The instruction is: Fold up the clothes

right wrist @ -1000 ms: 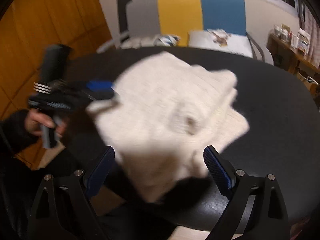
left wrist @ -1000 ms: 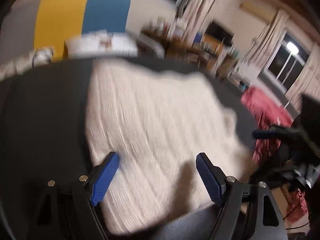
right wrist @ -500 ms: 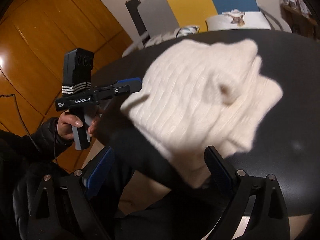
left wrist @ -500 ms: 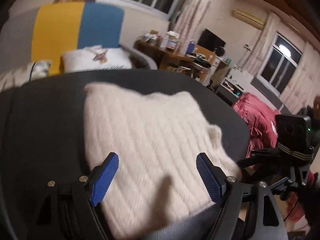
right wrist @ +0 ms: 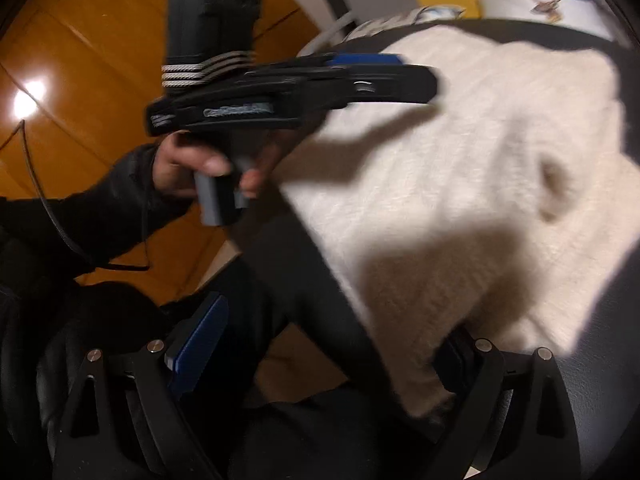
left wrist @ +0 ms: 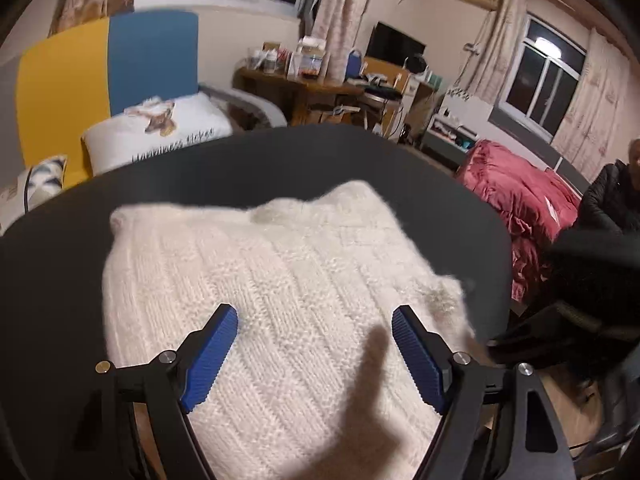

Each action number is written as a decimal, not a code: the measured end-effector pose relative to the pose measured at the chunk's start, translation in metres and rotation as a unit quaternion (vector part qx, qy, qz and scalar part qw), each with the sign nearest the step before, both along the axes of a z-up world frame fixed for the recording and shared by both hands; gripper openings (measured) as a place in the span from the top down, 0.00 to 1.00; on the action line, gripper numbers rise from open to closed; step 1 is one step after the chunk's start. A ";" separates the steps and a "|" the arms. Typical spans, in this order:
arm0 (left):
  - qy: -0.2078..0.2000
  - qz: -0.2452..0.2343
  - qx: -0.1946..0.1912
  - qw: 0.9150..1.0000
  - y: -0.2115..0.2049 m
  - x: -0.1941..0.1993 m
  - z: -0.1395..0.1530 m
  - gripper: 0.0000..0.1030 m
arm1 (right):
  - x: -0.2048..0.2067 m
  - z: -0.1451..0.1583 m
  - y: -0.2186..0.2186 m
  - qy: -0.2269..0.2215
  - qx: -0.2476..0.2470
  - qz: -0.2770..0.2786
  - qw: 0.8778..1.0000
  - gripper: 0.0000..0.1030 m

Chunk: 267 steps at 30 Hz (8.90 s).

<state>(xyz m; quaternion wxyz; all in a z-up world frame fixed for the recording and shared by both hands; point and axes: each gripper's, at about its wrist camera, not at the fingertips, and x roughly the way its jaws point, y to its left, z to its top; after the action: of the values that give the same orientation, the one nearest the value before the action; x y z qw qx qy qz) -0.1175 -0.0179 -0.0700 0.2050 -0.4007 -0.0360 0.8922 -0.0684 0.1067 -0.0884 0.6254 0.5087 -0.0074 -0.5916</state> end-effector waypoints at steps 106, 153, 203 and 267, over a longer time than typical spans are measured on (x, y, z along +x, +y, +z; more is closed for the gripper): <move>-0.039 0.057 0.046 0.997 -0.104 -0.083 -0.001 0.32 | -0.125 -0.022 -0.057 0.180 0.059 -0.101 0.977 0.00; 0.006 0.022 0.053 0.998 -0.055 0.124 -0.008 0.29 | 0.078 0.012 0.016 0.226 0.037 -0.207 0.951 0.00; 0.007 0.119 0.039 0.992 -0.069 0.065 0.001 0.22 | 0.024 -0.030 -0.009 0.287 0.072 -0.144 0.944 0.00; -0.188 0.080 0.277 0.939 -0.116 -0.013 -0.059 0.20 | -0.083 -0.045 0.065 -0.055 0.009 -0.351 0.935 0.00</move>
<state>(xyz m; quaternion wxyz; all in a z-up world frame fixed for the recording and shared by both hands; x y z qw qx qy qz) -0.1305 -0.1337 -0.1288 0.2253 -0.4843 -0.3514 0.7689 -0.1511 0.1714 -0.1336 0.3719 0.5110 -0.2144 -0.7447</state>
